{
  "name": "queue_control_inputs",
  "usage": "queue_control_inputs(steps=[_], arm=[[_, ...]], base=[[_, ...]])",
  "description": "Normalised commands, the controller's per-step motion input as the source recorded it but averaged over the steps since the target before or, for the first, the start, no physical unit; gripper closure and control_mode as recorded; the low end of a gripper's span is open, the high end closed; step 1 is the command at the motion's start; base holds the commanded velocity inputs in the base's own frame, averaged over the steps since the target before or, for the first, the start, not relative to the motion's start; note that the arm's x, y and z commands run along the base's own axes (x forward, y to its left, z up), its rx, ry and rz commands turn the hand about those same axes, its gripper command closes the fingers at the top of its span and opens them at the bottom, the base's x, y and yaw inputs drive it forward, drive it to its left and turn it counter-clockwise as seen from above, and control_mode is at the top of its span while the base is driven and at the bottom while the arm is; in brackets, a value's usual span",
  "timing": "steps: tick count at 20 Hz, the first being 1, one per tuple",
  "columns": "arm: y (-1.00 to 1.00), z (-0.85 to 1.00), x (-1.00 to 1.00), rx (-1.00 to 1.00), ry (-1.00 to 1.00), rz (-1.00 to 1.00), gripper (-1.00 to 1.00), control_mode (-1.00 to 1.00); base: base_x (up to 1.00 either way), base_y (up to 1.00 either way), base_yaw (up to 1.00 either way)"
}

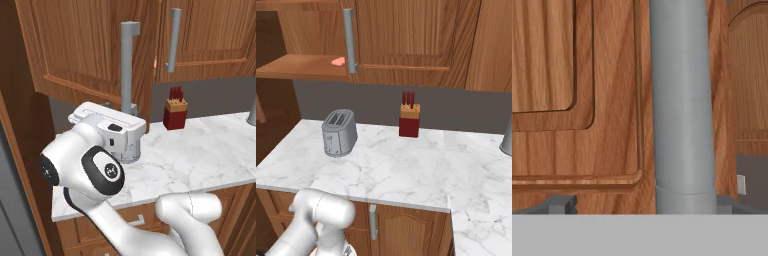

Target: Pick up the bar soap and bar soap from the sink, and place them back in the cabinet, and close the cabinet doors.

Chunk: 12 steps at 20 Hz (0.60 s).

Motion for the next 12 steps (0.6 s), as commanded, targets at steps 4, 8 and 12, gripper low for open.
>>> queue_control_inputs(steps=[4,8,12], arm=[[-0.21,-0.18,0.54,0.0,-0.03,0.0,-1.0,-1.0],[-0.17,-0.19,0.55,0.0,-0.01,0.0,-1.0,-1.0],[-0.09,-0.23,0.53,0.0,-0.02,0.0,-1.0,-1.0]], base=[[0.0,0.0,0.0],[0.0,0.0,0.0],[0.0,0.0,0.0]])
